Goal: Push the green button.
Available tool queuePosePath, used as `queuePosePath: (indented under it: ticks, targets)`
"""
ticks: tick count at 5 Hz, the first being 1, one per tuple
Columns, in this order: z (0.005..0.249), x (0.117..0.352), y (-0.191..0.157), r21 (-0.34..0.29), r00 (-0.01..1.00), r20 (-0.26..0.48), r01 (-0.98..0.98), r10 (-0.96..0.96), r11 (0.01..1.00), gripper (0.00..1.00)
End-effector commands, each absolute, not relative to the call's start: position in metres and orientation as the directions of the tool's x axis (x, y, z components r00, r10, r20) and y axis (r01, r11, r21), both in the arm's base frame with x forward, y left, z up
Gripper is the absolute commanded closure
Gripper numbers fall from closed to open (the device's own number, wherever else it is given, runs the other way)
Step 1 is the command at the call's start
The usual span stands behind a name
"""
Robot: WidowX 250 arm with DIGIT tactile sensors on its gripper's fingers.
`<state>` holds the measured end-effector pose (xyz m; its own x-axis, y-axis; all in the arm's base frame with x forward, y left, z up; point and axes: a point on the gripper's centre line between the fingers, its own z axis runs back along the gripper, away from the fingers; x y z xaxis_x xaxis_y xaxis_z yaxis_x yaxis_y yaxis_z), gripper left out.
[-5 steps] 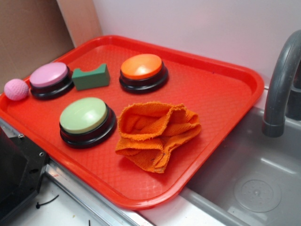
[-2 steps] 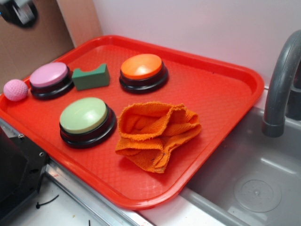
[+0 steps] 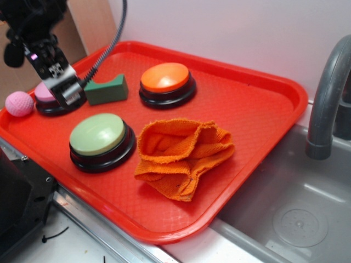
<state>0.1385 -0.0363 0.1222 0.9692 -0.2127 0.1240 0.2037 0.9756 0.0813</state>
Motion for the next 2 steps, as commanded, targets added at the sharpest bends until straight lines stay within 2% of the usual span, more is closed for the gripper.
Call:
queuePosePath:
  ticks: [1, 2]
  targets:
    - [0.090, 0.153, -0.025, 0.024, 0.977, 0.089, 0.192, -0.194, 0.981, 0.00]
    - [0.072, 0.155, -0.033, 0.011, 0.975, 0.072, 0.212, -0.212, 0.977, 0.00]
